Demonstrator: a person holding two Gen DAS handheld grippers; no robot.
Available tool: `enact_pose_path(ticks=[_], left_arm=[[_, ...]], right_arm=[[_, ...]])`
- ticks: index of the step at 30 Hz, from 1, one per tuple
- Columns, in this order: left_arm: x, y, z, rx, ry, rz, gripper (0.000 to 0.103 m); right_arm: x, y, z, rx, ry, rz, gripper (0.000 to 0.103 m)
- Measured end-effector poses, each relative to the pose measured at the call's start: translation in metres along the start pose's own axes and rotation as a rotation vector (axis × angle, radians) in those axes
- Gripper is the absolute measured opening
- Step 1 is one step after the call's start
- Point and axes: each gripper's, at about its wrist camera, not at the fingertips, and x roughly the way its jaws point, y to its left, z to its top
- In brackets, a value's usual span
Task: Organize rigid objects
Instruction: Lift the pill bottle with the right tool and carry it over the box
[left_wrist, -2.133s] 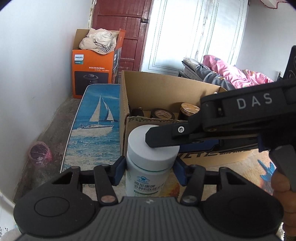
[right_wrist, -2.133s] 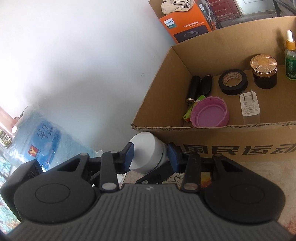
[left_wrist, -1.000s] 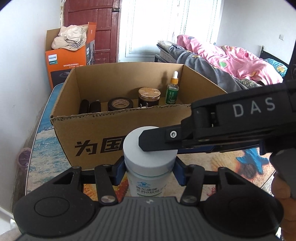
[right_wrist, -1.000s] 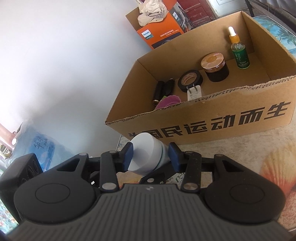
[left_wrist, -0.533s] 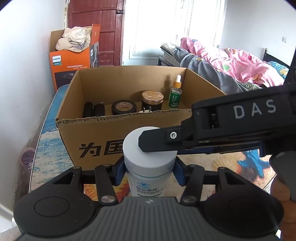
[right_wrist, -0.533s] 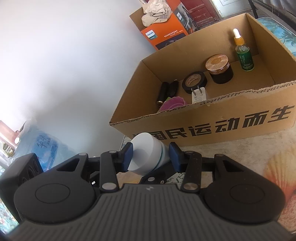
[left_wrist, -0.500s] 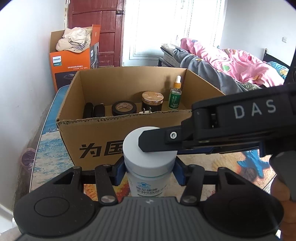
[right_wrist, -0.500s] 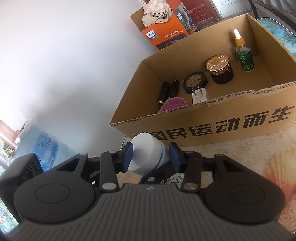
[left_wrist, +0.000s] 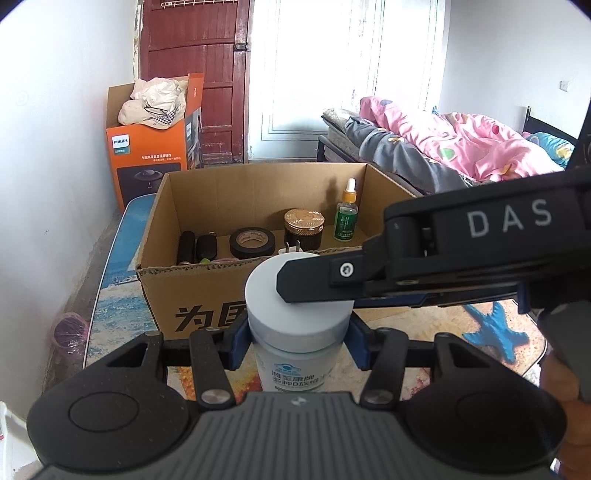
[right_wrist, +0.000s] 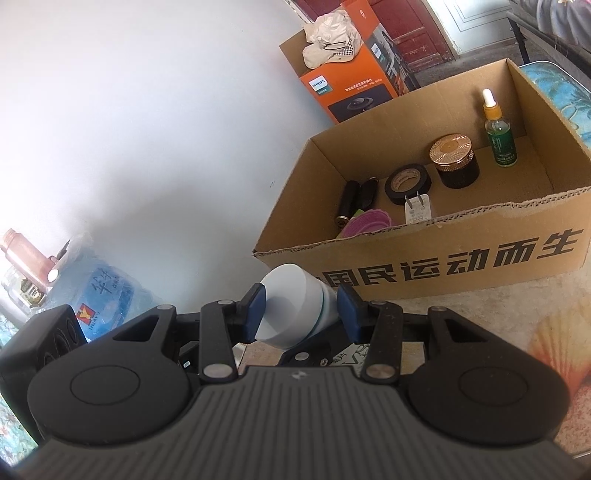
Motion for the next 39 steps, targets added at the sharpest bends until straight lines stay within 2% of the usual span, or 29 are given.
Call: enact_pose_path(ticks=[5, 11, 15, 19, 23, 29, 39], left_arm=[[-0.022, 0.000, 0.014, 0.018, -0.067, 0.012, 0.054], [-0.043, -0.001, 0.054, 0.064, -0.175, 0.000, 0.054], [-0.045, -0.008, 0.084, 0.087, -0.223, -0.019, 0.054], [-0.032, -0.019, 0.109, 0.102, -0.237, -0.058, 0.054], [-0.007, -0.030, 0.128, 0.088, -0.210, -0.115, 0.054], [0.049, -0.043, 0.138, 0.062, -0.113, -0.168, 0.054], [0.133, -0.046, 0.120, 0.024, 0.071, -0.192, 0.054]], right_arm=[[-0.017, 0.022, 0.009, -0.052, -0.050, 0.027, 0.043], [-0.041, 0.052, 0.039, -0.147, -0.151, 0.042, 0.043], [-0.057, 0.059, 0.065, -0.174, -0.209, 0.046, 0.044], [-0.070, 0.053, 0.092, -0.185, -0.233, 0.025, 0.044], [-0.076, 0.036, 0.116, -0.185, -0.225, -0.016, 0.045], [-0.067, -0.015, 0.140, -0.121, -0.169, -0.067, 0.045], [-0.014, -0.102, 0.137, 0.025, -0.053, -0.089, 0.045]])
